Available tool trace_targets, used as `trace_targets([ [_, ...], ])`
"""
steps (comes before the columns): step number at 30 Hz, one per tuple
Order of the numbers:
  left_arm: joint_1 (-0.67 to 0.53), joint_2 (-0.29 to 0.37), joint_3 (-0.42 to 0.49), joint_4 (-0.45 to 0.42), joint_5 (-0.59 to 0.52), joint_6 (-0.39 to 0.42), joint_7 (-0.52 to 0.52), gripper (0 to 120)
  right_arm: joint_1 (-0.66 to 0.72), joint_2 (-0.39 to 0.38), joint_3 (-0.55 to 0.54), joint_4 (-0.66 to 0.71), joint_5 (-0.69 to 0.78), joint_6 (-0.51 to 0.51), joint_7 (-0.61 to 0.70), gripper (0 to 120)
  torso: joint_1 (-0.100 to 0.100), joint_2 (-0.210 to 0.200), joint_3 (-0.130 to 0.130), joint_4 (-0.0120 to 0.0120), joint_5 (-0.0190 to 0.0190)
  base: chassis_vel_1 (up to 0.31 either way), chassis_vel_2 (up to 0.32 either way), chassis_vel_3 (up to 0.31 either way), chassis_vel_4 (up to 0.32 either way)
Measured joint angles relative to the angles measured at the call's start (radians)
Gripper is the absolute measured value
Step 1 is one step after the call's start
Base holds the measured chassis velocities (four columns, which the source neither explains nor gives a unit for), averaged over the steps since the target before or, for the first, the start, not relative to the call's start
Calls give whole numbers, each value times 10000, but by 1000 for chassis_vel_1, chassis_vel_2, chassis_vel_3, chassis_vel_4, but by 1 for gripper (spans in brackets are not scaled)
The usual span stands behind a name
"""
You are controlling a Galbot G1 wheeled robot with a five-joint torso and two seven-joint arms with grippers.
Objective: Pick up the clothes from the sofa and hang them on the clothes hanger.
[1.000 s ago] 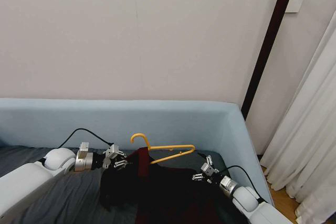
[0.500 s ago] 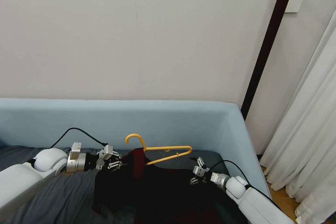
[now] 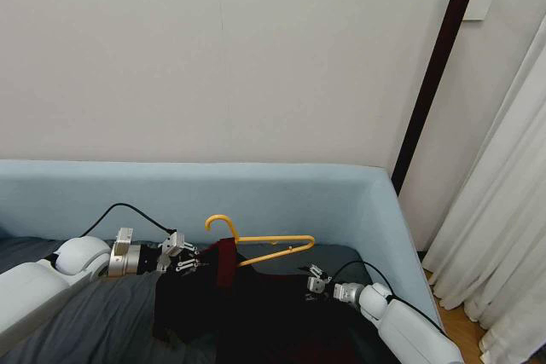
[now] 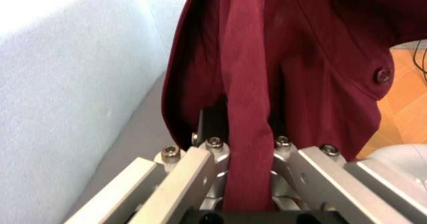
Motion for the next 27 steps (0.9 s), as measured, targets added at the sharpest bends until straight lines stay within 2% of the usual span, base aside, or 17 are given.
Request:
trace_targets([
  [3,86,0,-86,4,6,-3,2,2,-9,-4,-4,19,38,39,79,41,0,0,0,0,1,0,0,0,0],
  [4,86,0,-86,4,6,-3,2,2,-9,-4,-4,19,38,39,79,41,0,0,0,0,1,0,0,0,0],
  [8,209,11,-214,-15,17,-3,27,2,-37,30,42,0,66,49,19,23,0,0,0,1,1,0,0,0,0],
  [9,209,11,-214,-15,17,-3,27,2,-37,30,42,0,66,49,19,23,0,0,0,1,1,0,0,0,0],
  [12,224,36,-225,36,24,-3,31,2,-90,42,64,28,142,52,68,9,0,0,0,0,1,0,0,0,0],
  [13,224,36,-225,36,24,-3,31,2,-90,42,64,28,142,52,68,9,0,0,0,0,1,0,0,0,0],
  [15,224,54,-225,36,25,-3,35,2,-93,41,68,37,195,52,45,0,0,0,0,0,1,0,0,0,0],
  [27,490,213,-488,-116,146,25,129,2,-208,42,379,203,955,27,129,0,0,0,0,2,1,0,0,0,0],
])
